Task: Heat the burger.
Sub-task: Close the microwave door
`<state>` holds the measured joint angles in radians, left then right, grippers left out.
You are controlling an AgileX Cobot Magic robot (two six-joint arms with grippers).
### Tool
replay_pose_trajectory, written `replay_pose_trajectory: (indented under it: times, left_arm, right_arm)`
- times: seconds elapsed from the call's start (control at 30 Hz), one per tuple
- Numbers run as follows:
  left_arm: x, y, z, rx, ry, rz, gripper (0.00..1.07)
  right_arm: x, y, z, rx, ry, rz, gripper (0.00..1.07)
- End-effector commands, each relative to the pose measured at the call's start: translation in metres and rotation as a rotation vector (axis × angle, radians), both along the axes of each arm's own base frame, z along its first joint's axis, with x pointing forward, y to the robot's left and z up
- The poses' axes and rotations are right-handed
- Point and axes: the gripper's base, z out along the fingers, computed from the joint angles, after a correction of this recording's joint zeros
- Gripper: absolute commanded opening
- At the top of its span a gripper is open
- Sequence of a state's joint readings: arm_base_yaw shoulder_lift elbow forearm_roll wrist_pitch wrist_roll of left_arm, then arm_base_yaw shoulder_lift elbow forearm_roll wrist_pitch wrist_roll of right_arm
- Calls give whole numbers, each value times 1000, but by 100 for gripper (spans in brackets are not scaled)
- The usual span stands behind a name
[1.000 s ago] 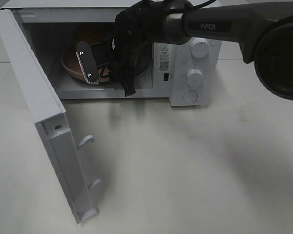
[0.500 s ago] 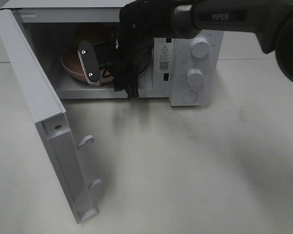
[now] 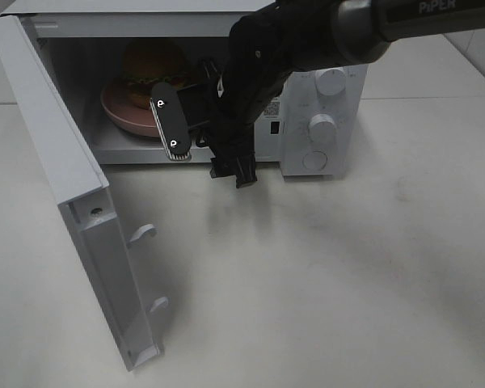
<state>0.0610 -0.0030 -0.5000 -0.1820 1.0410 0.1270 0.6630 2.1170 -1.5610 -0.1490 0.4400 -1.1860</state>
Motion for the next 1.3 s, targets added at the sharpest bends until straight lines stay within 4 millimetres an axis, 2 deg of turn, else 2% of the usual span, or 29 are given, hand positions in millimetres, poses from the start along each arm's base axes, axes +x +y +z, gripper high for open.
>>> replay_pose_trajectory:
  times: [0.03,0.27,0.37,0.43,0.5,0.87,1.3]
  left_arm:
    - [1,0,-1,-4,3,-1,100]
    - [1,0,-1,-4,3,-1,100]
    - [1,0,-1,-4,3,-1,100]
    - [1,0,-1,-4,3,-1,100]
    - [1,0,-1,-4,3,-1,100]
    - [1,0,-1,-4,3,-1,100]
    - [1,0,-1,-4,3,-1,100]
  right_arm:
    - [-14,-9,10,25,8,-31,78]
    - [-37,-27,15,19,44,-60,76]
    - [-41,-29,15,17,48,-62,76]
    - [-54,-40,17,17,67,-82,76]
    - [-57,-43,18,19,73,-91,76]
    - [-95,-72,21,73,161,-270,76]
    - [-137,-106,41,191,217,-500,76]
